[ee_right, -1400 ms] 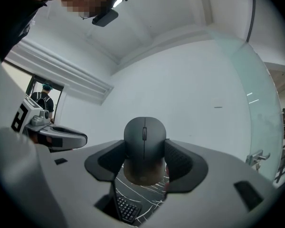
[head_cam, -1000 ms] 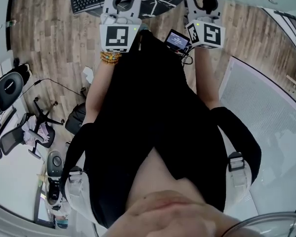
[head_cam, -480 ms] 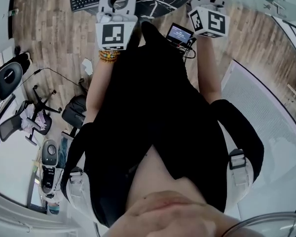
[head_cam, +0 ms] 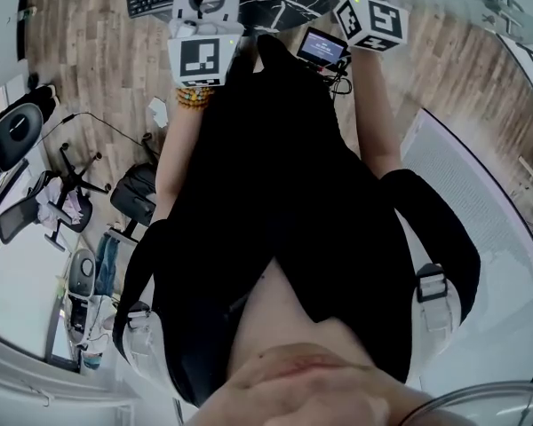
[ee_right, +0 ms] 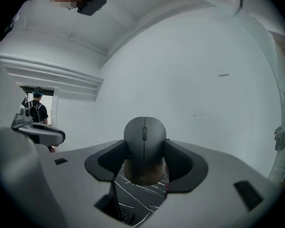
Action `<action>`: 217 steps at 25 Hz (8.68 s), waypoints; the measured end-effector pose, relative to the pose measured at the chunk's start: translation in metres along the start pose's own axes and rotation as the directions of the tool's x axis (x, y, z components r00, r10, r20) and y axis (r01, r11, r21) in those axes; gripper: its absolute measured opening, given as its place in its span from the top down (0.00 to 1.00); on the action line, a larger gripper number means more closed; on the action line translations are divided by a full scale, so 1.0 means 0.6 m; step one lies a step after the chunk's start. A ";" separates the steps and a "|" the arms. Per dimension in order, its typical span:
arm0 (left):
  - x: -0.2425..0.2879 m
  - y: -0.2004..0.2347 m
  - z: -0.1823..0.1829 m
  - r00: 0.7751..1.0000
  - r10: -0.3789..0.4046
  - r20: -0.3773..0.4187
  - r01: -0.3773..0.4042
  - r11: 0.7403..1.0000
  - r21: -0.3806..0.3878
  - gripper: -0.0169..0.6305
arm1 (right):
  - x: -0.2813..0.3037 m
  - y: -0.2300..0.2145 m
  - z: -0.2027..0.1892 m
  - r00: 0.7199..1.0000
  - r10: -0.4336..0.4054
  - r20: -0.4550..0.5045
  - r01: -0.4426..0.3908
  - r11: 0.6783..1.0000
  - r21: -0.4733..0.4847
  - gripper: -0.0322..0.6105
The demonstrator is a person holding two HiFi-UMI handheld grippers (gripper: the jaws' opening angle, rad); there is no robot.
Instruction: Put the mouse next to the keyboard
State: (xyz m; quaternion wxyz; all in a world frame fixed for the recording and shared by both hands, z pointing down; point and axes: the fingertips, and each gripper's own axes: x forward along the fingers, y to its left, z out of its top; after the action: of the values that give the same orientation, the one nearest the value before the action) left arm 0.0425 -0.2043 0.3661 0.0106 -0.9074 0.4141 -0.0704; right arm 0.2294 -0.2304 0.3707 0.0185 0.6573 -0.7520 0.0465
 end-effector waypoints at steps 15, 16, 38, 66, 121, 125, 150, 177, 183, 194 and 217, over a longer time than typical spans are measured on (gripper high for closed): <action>0.009 0.011 -0.020 0.999 0.035 -0.032 -0.035 0.999 0.000 0.88 | 0.054 0.001 -0.127 0.987 0.045 -0.157 -0.039 0.998 0.039 0.53; 0.008 0.010 -0.021 0.999 0.039 -0.032 -0.039 0.999 -0.003 0.88 | 0.055 -0.001 -0.137 0.985 0.046 -0.169 -0.039 0.998 0.045 0.53; 0.013 0.014 -0.043 0.991 0.110 -0.082 -0.111 0.994 -0.002 0.88 | 0.096 -0.003 -0.277 0.934 0.124 -0.336 -0.111 0.992 0.057 0.53; -0.001 0.032 -0.067 0.976 0.193 -0.097 -0.195 0.981 -0.005 0.88 | 0.136 0.009 -0.457 0.856 0.191 -0.480 -0.164 0.982 0.099 0.53; -0.020 0.014 -0.110 0.968 0.189 -0.165 -0.192 0.981 0.000 0.88 | 0.098 -0.021 -0.657 0.706 0.169 -0.688 0.016 0.967 0.254 0.53; -0.019 0.014 -0.116 0.969 0.182 -0.167 -0.186 0.983 -0.004 0.88 | 0.093 -0.021 -0.666 0.694 0.183 -0.696 0.020 0.962 0.272 0.53; -0.012 0.017 -0.115 0.971 0.176 -0.161 -0.179 0.984 -0.004 0.88 | 0.080 -0.013 -0.699 0.644 0.200 -0.738 0.079 0.943 0.324 0.53; -0.014 0.021 -0.131 0.968 0.175 -0.181 -0.178 0.984 -0.001 0.88 | 0.090 0.000 -0.712 0.629 0.200 -0.751 0.015 0.963 0.269 0.53; -0.004 0.009 -0.133 0.972 0.155 -0.179 -0.161 0.987 -0.015 0.88 | 0.073 0.007 -0.706 0.621 0.281 -0.732 -0.041 0.944 0.328 0.53; 0.021 -0.026 -0.125 0.982 0.088 -0.166 -0.093 0.995 -0.025 0.88 | 0.043 -0.010 -0.687 0.631 0.336 -0.699 -0.064 0.921 0.385 0.53; 0.018 -0.025 -0.133 0.980 0.097 -0.173 -0.104 0.994 -0.032 0.88 | 0.037 -0.004 -0.688 0.631 0.316 -0.709 -0.121 0.942 0.312 0.53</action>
State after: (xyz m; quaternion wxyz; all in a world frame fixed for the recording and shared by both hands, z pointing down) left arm 0.0497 -0.1995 0.4477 -0.0402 -0.8760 0.4601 -0.1389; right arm 0.2147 -0.2140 0.7833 0.2429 0.4798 -0.7402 0.4036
